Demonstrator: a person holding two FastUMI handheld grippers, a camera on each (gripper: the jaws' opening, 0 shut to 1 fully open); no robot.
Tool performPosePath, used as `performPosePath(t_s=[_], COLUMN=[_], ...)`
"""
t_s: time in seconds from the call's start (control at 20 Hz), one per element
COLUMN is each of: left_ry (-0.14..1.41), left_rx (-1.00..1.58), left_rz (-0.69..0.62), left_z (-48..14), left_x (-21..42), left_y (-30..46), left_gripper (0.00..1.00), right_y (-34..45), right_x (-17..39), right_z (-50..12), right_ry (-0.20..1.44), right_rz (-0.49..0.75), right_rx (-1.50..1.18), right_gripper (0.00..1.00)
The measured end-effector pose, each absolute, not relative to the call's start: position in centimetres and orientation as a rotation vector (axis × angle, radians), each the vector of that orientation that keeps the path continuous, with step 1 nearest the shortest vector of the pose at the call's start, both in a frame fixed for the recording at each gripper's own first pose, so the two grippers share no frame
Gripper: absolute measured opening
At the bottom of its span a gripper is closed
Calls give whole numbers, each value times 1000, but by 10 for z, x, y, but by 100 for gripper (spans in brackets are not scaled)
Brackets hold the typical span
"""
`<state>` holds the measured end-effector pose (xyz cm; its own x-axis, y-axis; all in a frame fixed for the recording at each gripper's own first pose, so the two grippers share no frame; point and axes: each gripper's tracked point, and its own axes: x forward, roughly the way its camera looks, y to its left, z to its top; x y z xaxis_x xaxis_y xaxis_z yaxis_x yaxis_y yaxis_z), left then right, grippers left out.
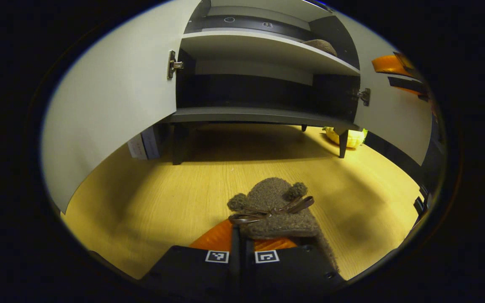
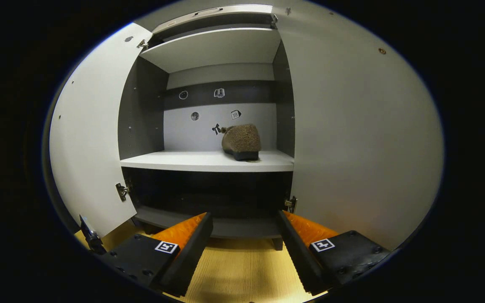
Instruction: Grab one shoe with the right hand and put it into the shoe cabinet, grab the other shoe with the left hand and put it into the shoe cabinet; then close the right door with the right hand and the left door with the left hand.
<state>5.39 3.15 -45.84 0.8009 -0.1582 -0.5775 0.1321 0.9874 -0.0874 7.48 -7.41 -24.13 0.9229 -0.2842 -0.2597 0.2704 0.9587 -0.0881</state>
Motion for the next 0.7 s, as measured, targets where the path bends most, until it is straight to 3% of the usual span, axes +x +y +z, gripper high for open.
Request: performPosePath(t_s=[0.25,0.7], left_ry=[555,349], left_rx=[-9,-9], left_rz=[-177,-170], left_z=[-387,-170], left_x=[45,45], left_y=[28,48], left_gripper=[8,7], right_y=[-63,-14], right_x=[71,39], right_z=[-229,-177], right_ry=[277,292], right_rz=[-272,-227], right_rx=[-56,-122], right_gripper=[98,98])
